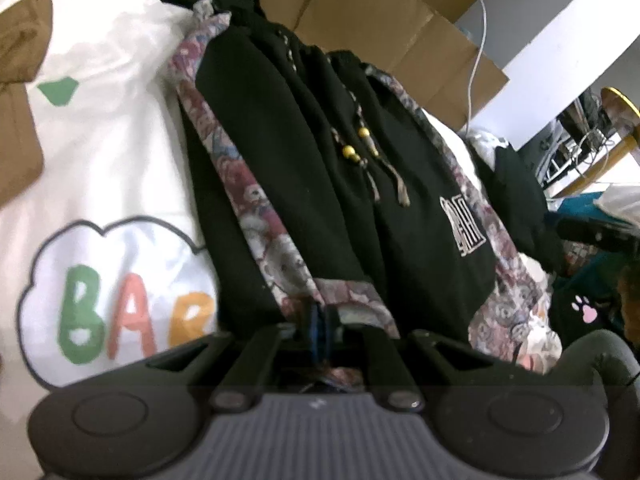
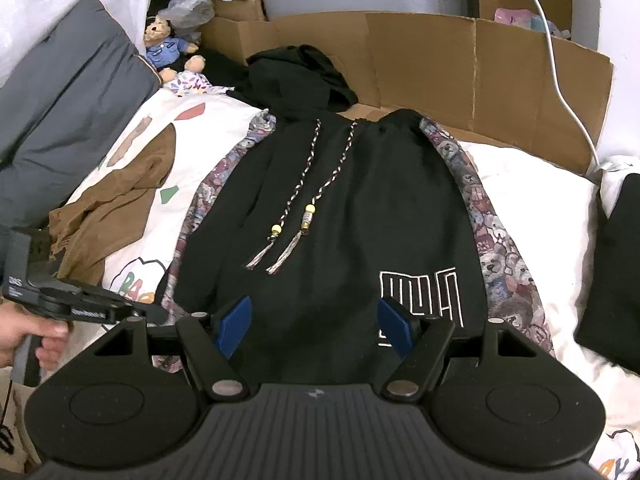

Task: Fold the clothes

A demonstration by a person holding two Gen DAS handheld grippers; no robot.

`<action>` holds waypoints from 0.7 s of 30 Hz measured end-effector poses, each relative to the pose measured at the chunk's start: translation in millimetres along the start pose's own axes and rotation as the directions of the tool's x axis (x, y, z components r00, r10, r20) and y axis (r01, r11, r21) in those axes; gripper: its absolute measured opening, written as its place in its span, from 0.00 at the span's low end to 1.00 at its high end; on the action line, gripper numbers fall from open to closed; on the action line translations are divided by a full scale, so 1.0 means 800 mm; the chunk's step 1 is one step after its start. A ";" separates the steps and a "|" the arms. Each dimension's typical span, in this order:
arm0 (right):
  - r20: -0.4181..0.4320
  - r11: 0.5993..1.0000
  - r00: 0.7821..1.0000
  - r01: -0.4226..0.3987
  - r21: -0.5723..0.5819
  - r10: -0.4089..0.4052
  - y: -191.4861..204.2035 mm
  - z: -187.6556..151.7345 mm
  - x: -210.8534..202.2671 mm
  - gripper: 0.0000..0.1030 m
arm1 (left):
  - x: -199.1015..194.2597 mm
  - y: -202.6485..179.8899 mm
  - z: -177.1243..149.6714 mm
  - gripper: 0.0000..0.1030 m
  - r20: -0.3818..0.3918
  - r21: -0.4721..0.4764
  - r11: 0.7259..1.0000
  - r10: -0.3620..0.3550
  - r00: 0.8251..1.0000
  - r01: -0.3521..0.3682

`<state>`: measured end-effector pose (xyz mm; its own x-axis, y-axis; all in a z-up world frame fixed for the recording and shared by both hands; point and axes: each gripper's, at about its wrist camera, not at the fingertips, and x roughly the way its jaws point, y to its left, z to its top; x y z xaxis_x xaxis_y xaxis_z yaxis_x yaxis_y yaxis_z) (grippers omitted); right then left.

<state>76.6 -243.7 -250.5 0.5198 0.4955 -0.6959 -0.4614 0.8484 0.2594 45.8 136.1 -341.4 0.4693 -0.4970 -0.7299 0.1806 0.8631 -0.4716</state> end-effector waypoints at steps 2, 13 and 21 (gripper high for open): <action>0.000 1.000 1.000 -0.002 0.000 0.002 0.001 0.001 0.001 0.72 | -0.004 -0.005 0.000 0.17 -0.005 0.015 1.000 0.007 1.000 -0.007; 0.000 1.000 1.000 -0.026 -0.003 0.026 0.010 0.000 0.005 0.72 | -0.070 -0.002 0.002 0.25 0.059 0.049 0.996 0.075 0.995 -0.078; 0.001 0.999 1.000 -0.022 -0.031 0.022 0.015 0.003 0.004 0.72 | -0.077 0.016 0.002 0.24 0.075 -0.010 0.997 0.077 0.994 -0.077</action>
<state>74.2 -231.7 -248.2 0.5101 0.5139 -0.6897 -0.4944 0.8313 0.2538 20.5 177.9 -301.9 0.5453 -0.4209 -0.7249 0.1354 0.8977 -0.4194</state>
